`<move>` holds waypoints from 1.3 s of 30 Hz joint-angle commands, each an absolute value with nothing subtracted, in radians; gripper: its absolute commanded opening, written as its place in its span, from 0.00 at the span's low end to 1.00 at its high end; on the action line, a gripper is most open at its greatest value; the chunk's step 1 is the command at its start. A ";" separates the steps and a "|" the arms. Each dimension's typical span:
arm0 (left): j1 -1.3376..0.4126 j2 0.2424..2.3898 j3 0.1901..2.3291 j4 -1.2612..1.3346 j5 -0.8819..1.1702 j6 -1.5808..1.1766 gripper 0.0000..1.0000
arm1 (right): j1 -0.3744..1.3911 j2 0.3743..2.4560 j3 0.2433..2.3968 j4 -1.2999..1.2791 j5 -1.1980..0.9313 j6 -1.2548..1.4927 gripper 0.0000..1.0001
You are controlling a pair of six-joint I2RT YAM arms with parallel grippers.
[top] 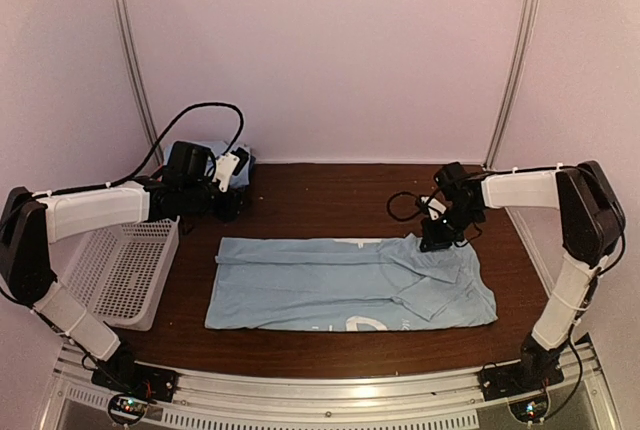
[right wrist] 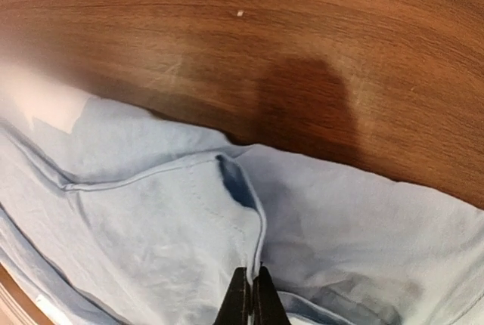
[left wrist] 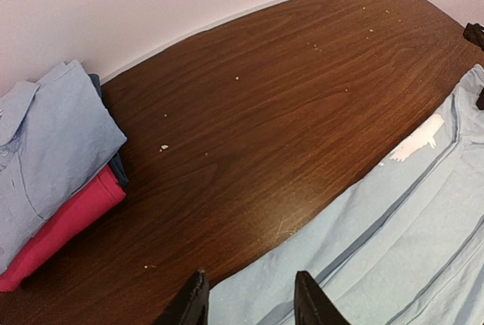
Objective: Fold and stack the mixed laundry pile
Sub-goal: Smooth out the rectangle-folded T-shirt at the center of the board.
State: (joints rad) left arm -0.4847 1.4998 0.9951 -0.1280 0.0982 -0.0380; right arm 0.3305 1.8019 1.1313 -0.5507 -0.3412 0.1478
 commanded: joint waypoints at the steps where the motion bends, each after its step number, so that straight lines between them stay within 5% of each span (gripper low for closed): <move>1: -0.488 1.470 1.008 -0.091 0.085 -0.045 0.39 | 0.390 1.687 1.123 -0.588 -0.408 0.150 0.00; 12: -0.488 1.474 0.996 -0.099 0.080 -0.049 0.39 | 0.573 1.567 0.951 -0.618 -0.425 0.239 0.01; 19: -0.488 1.496 1.002 -0.099 0.095 -0.051 0.39 | 0.665 1.509 0.940 -0.647 -0.568 0.200 0.25; 28: -0.488 1.499 1.014 -0.096 0.113 -0.058 0.40 | 0.484 1.497 1.032 -0.604 -0.434 0.250 0.43; 39: -0.488 1.495 1.017 -0.099 0.116 -0.066 0.40 | 0.362 1.746 1.097 -0.550 -0.401 0.262 0.41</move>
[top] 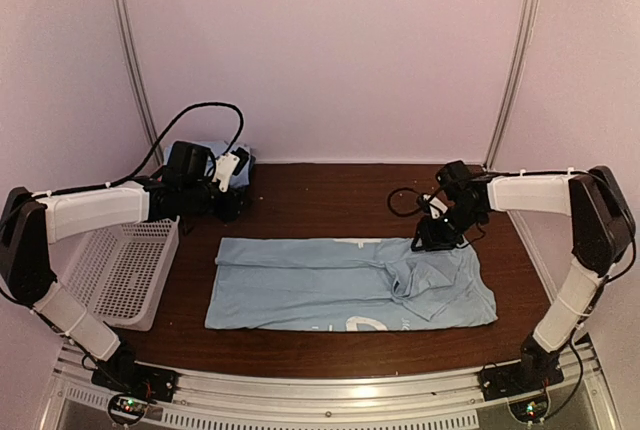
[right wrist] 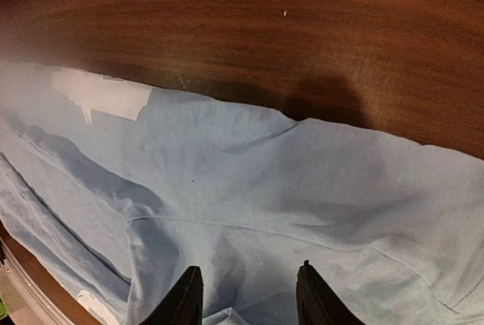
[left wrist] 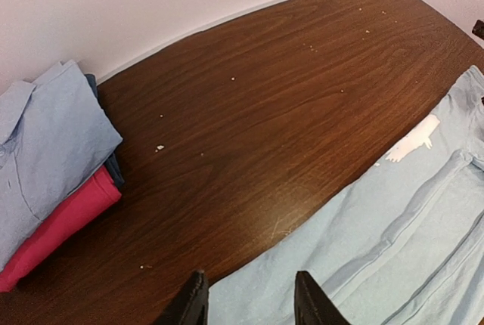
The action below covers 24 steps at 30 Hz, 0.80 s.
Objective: Fold and stack the mixed laundry pile
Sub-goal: Smooth out the rectangle-folded T-shirt at the center of the board.
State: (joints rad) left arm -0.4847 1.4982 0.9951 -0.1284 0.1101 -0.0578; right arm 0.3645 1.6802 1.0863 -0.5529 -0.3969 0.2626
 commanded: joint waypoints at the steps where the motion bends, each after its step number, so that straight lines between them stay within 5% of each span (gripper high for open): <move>1: -0.488 1.493 1.017 -0.100 0.113 -0.066 0.40 | 0.363 1.755 1.085 -0.551 -0.420 0.260 0.40; 6: -0.488 1.481 1.011 -0.106 0.105 -0.061 0.40 | 0.365 1.647 0.958 -0.588 -0.517 0.269 0.32; 15: -0.488 1.495 0.995 -0.099 0.119 -0.067 0.40 | 0.445 1.311 0.729 -0.734 -0.599 0.387 0.31; 24: -0.506 1.535 0.998 -0.086 0.175 -0.078 0.39 | 0.443 1.334 0.859 -0.572 -0.454 0.438 0.35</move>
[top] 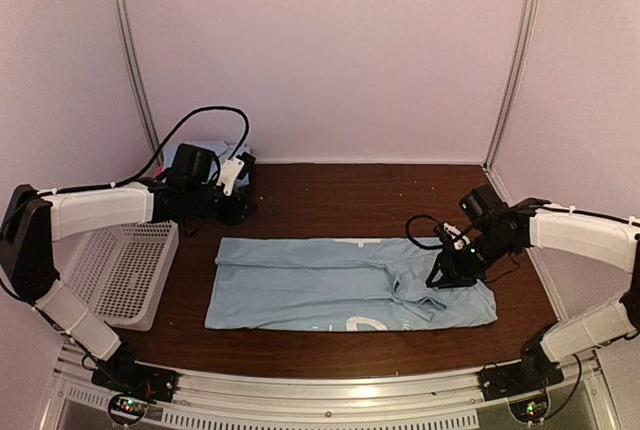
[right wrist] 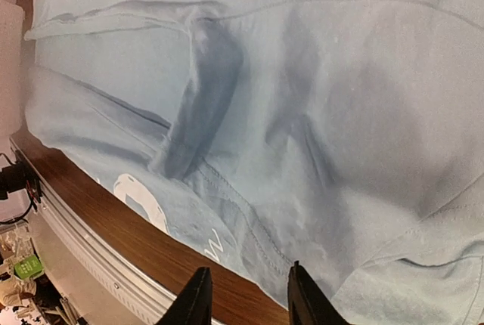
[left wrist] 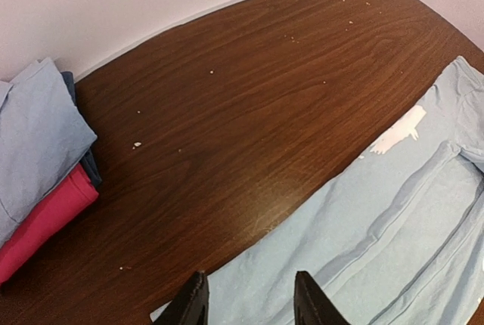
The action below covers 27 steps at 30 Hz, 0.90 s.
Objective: Fold and stack the mixed laundry pile
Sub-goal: Smooth out the rectangle-folded T-shirt at the center of the board.
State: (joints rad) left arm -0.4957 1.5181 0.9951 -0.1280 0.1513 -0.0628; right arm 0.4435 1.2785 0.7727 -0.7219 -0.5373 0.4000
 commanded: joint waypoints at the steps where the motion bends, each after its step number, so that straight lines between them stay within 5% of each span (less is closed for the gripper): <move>1: -0.506 1.533 1.000 -0.087 0.168 -0.083 0.39 | 0.443 1.384 0.889 -0.538 -0.458 0.437 0.34; 16: -0.513 1.665 0.982 -0.139 0.209 -0.165 0.29 | 0.482 1.968 1.371 -0.429 -0.485 0.327 0.32; 27: -0.515 1.750 0.978 -0.230 0.155 -0.191 0.25 | 0.547 2.072 1.385 -0.454 -0.465 0.304 0.30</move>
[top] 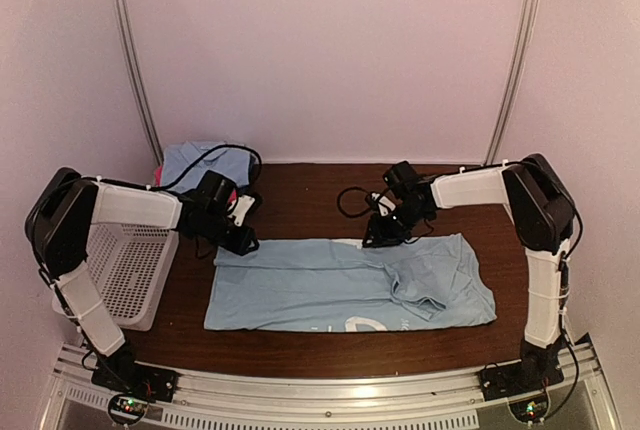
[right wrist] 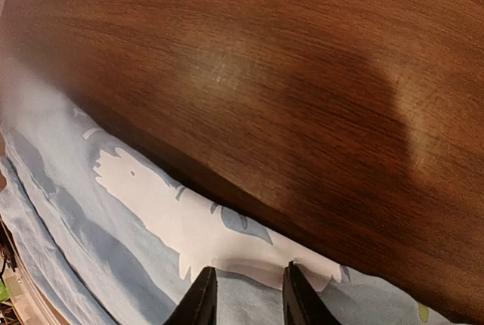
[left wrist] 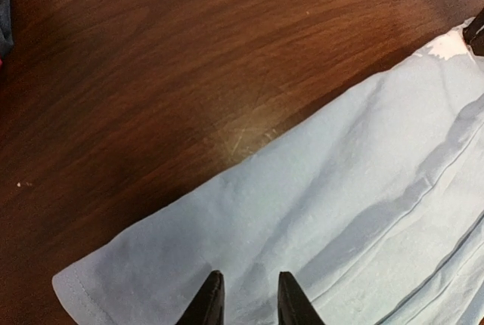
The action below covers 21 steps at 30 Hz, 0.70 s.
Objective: Fold and stack the mixed laundry pile
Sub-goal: Smooth out the rectangle-folded T-shirt at the center of the board.
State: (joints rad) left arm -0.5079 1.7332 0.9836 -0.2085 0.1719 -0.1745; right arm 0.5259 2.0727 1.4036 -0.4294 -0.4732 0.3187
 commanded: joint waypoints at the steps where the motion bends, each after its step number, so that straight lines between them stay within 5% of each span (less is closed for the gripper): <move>1: -0.517 1.749 0.971 -0.231 0.154 -0.192 0.24 | 0.553 2.060 1.370 -0.453 -0.468 0.307 0.30; 21: -0.605 1.632 0.831 -0.312 0.062 -0.222 0.22 | 0.511 1.965 1.186 -0.436 -0.192 0.278 0.31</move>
